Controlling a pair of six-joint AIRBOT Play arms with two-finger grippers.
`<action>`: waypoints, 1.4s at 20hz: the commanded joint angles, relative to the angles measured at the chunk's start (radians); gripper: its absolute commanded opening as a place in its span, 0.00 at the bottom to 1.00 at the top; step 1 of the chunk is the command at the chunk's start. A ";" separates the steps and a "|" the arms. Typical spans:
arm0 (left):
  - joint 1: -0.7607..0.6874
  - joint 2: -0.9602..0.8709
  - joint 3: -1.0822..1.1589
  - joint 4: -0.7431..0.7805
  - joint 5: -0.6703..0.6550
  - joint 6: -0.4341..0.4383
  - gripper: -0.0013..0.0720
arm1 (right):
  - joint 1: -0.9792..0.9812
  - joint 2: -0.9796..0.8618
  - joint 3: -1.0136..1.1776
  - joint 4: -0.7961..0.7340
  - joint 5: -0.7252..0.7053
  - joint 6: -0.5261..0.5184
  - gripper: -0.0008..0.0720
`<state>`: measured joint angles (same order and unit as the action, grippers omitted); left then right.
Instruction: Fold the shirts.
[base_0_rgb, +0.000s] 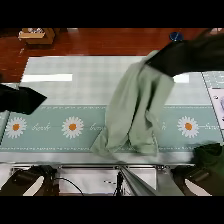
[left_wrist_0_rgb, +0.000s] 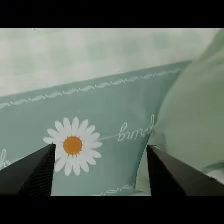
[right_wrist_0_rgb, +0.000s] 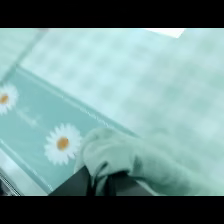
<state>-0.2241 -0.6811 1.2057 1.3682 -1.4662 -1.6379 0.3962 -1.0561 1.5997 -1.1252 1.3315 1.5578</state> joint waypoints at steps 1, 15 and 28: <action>-0.001 0.001 -0.163 -0.089 0.042 0.002 0.71 | 0.134 -0.195 0.000 -0.194 0.023 -0.011 0.05; -0.021 -0.007 -0.366 -0.195 0.144 0.108 0.99 | -0.052 -0.172 0.001 -0.488 0.022 -0.051 0.75; -0.174 -0.093 -0.792 -0.475 0.359 0.244 1.00 | -0.570 -0.120 -0.174 -0.239 0.045 -0.159 0.75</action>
<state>-0.3836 -0.7464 0.4797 1.0119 -1.1854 -1.4490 -0.1253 -1.1778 1.4944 -1.4479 1.3884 1.4414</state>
